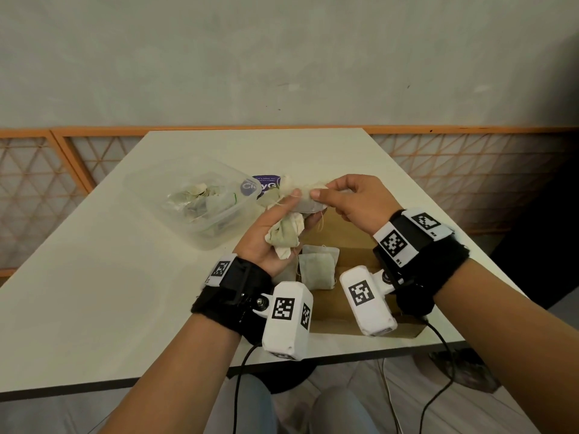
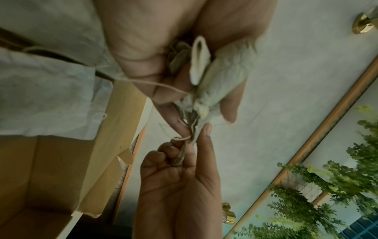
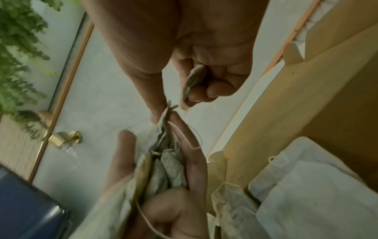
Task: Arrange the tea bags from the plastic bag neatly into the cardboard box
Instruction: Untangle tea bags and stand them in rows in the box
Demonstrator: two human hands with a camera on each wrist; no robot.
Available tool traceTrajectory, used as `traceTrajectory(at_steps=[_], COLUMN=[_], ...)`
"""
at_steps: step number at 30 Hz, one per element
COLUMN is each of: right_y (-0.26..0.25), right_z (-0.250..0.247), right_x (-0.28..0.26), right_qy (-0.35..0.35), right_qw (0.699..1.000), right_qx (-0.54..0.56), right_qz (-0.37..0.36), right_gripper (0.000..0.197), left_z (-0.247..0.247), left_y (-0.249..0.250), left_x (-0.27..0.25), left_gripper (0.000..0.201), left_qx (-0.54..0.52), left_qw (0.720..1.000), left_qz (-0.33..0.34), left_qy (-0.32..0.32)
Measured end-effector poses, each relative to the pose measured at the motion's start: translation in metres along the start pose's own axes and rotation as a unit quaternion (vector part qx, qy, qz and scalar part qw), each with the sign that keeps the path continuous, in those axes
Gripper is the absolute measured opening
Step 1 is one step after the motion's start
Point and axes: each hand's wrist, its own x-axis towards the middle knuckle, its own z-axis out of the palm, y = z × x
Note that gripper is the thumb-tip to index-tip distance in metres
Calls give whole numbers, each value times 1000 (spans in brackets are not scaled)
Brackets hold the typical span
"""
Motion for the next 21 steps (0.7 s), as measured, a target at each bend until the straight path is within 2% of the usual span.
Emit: traceTrajectory(at_steps=[3,6,9,13,16,21], right_y=[2,1,-1,0,0,-1], right_z=[-3,-6,-6,-3,2,-4], right_x=[-3,-8,-10,-10,-10,-5], right_qy=[-83,-141,-133,-142,-105,-44], right_qw=[994,979,978,981,987,993], right_qx=[33,125,155,116,120,107], right_qz=[56,80,52,56,27,0], right_gripper=[46,30,16,22,9,18], left_z=[-3,-12,-17,-17,-19,-19], left_y=[0,1,-1,-5,-7,-9], left_x=[1,7,11,12,15,18], left_gripper=[11,13,16,25,18,26], left_qx=[-9,-28,-16,-23,0,40], left_qw=[1000,999,1000,1000,1000,999], left_qz=[-15,-15,-20,-15,-12,8], left_qy=[7,5,6,-8,-11,11])
